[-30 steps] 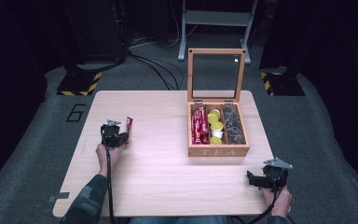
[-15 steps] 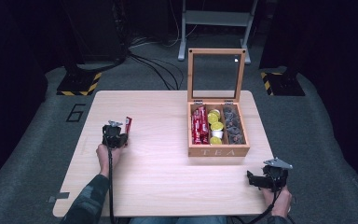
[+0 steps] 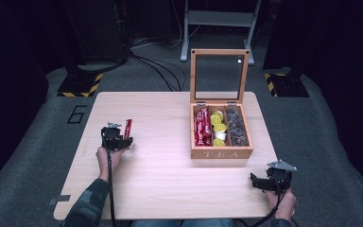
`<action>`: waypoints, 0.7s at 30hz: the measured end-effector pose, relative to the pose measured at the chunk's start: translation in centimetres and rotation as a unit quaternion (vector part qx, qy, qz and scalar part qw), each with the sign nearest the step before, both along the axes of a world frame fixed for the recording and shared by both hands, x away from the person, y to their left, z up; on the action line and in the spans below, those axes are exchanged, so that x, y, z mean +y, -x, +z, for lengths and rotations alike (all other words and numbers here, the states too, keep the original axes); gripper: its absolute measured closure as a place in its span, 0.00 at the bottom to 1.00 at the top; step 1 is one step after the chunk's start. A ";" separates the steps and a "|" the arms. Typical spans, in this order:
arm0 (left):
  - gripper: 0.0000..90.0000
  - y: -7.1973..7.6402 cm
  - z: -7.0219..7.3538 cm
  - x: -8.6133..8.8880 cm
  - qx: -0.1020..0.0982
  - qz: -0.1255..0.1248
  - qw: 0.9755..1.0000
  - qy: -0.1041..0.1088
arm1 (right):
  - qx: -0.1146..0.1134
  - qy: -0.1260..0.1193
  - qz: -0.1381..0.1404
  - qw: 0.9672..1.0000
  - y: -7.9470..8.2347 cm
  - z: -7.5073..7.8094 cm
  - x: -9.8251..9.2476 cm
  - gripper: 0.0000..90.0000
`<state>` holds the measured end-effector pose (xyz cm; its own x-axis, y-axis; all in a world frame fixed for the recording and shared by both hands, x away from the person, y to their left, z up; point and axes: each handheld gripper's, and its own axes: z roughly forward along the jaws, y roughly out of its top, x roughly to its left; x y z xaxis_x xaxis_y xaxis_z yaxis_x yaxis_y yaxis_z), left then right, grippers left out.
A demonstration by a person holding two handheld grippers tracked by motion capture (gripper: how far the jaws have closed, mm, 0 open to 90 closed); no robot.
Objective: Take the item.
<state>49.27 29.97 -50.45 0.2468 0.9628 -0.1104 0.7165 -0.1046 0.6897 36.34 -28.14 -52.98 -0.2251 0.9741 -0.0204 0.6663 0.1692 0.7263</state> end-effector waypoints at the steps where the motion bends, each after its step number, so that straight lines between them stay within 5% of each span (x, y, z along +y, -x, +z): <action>1: 0.42 0.1 0.1 0.0 -0.003 0.000 1.000 0.006 | 0.000 0.000 0.000 1.000 0.0 0.0 0.0 0.00; 9: 0.22 2.0 1.4 0.4 -0.019 -0.017 1.000 0.013 | 0.000 0.000 0.000 1.000 0.0 0.0 0.0 0.00; 21: 0.17 6.4 4.3 2.0 -0.067 -0.032 0.997 0.003 | 0.000 0.000 0.000 1.000 0.0 0.0 0.0 0.00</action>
